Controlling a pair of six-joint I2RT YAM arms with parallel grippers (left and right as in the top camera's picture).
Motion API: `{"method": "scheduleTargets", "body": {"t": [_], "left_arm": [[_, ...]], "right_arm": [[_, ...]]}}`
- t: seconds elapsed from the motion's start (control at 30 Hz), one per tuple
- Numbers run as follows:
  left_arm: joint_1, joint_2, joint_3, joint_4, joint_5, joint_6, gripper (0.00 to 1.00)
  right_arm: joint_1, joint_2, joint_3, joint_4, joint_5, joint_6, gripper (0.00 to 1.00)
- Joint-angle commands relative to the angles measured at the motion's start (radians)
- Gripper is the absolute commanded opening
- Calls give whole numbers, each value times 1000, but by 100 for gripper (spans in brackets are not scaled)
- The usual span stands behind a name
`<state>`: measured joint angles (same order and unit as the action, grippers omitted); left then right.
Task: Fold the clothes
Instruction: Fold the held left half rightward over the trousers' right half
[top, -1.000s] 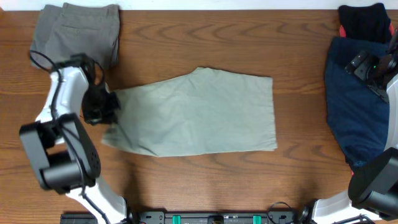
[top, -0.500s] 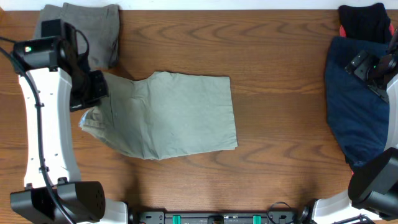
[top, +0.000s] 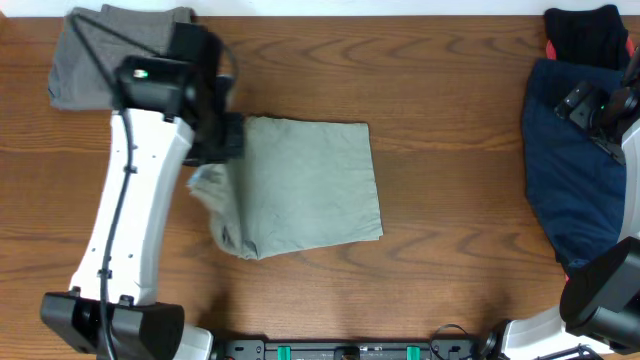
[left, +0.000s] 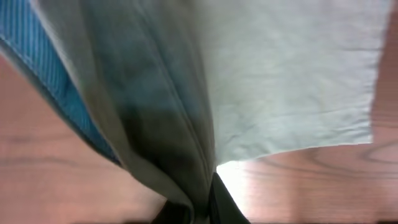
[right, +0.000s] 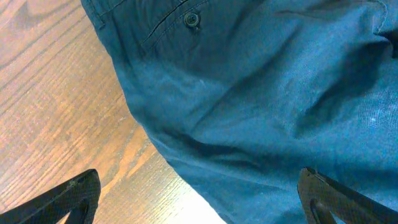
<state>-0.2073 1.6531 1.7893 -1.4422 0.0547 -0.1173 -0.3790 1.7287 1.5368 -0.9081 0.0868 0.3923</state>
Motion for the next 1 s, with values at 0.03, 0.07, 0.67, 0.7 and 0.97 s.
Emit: {"method": "scheduleTargets", "body": {"t": [0.03, 0.07, 0.67, 0.7, 0.97], "left_arm": [[-93, 1, -23, 51, -3, -55, 6], [-110, 3, -33, 65, -3, -70, 6], [-329, 14, -266, 365, 16, -194, 6], [-334, 14, -283, 380, 16, -198, 6], [-346, 14, -438, 554, 119, -203, 6]], "right_arm": [[6, 9, 12, -1, 14, -12, 99], [6, 9, 12, -1, 14, -12, 99], [6, 9, 12, -1, 14, -12, 99], [6, 9, 12, -1, 14, -12, 99], [6, 9, 12, -1, 14, -12, 99]]}}
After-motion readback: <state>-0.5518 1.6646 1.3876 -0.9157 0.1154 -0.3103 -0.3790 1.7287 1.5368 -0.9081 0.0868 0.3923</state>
